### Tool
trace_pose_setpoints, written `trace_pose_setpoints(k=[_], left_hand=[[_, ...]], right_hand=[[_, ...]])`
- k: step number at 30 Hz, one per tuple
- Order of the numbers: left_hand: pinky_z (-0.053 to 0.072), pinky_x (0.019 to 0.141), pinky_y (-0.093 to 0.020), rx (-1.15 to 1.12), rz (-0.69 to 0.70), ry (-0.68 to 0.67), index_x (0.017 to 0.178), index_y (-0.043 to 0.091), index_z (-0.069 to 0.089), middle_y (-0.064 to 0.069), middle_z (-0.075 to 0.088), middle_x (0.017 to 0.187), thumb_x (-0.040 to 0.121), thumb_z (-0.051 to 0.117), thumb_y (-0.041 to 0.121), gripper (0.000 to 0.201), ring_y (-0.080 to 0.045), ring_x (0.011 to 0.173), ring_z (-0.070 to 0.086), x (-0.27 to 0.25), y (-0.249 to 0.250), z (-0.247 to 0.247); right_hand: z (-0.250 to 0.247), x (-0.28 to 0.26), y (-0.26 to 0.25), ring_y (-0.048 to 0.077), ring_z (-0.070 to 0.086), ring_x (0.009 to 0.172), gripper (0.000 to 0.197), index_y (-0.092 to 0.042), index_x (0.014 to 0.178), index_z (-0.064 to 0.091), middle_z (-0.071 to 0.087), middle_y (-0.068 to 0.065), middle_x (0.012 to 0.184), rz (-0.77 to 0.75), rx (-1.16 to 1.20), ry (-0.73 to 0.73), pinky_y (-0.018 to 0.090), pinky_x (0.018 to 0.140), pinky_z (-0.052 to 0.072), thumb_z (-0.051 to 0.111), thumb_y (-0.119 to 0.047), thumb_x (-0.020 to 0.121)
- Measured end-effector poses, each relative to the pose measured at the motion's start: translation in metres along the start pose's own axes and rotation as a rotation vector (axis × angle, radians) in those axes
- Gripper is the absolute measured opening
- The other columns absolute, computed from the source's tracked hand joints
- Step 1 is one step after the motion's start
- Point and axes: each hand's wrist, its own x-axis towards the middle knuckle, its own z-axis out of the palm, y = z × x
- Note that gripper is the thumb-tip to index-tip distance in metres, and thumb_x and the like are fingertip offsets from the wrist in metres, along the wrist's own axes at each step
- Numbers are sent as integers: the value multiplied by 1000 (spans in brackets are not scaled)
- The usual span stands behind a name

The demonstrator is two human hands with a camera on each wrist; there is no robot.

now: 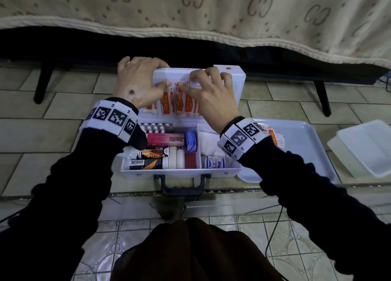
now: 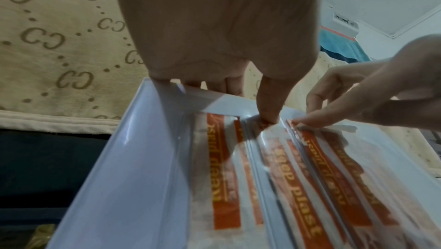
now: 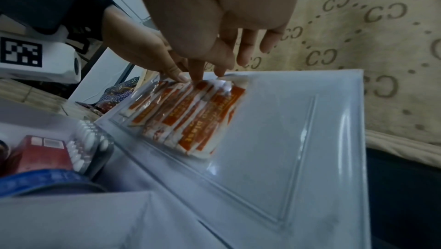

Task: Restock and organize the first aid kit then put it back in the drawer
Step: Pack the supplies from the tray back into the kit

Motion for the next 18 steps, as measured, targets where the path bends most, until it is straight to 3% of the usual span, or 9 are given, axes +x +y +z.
trace_pose_setpoints(k=[5,8,11,13,15,16,18], left_hand=[[17,112,-44,1,-7,-5,117,25,57,0,60,122,85,58,38,35,-21,123,46,-1,0,-1],[15,113,-45,16,-12,-21,118,25,57,-1,60,122,85,58,39,35,-22,123,46,-1,3,-3],[11,113,-49,34,-37,-32,116,22,58,-4,61,121,86,56,43,37,-26,123,46,0,8,-6],[7,113,-52,25,-45,-37,114,20,59,-6,61,121,87,54,50,41,-29,124,45,2,12,-7],[5,113,-52,12,-24,-42,113,18,60,-8,60,122,88,52,51,43,-30,124,45,5,15,-5],[6,113,-52,4,-5,-42,112,16,60,-8,61,121,89,52,50,42,-31,122,46,6,16,-4],[15,113,-51,-13,18,-37,108,13,62,-10,64,117,88,54,49,43,-33,116,50,10,16,-3]], right_hand=[[-4,1,1,25,40,101,43,-32,104,70,63,4,104,87,122,-125,36,78,21,41,-13,79],[-9,2,-1,32,45,110,44,-30,116,64,57,6,117,152,228,-254,37,82,22,46,-8,84],[-24,0,4,28,43,108,49,-31,121,61,56,3,119,301,363,-194,29,77,19,48,-1,84],[-31,-4,26,26,43,110,44,-30,121,61,55,1,120,438,417,-239,29,78,25,47,-4,89],[-40,-10,58,24,47,111,35,-26,115,65,56,3,119,529,444,-379,30,87,37,50,-7,89],[-45,-15,74,22,52,108,32,-21,110,68,59,5,117,573,494,-416,24,90,39,52,-5,88],[-49,-27,102,18,59,97,27,-12,103,71,67,8,109,684,519,-453,8,78,35,53,-1,86]])
